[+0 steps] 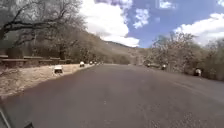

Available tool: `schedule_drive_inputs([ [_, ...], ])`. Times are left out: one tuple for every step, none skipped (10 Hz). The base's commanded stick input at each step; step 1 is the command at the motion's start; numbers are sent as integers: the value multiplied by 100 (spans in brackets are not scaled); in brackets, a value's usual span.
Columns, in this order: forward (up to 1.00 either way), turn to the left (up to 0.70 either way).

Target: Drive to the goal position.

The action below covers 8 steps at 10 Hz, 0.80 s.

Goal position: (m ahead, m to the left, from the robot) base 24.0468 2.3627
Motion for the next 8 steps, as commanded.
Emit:
schedule_drive_inputs([
  [70,0],
  [70,0],
  [70,0],
  [70,0],
  [70,0],
  [70,0],
  [70,0],
  [70,0],
])
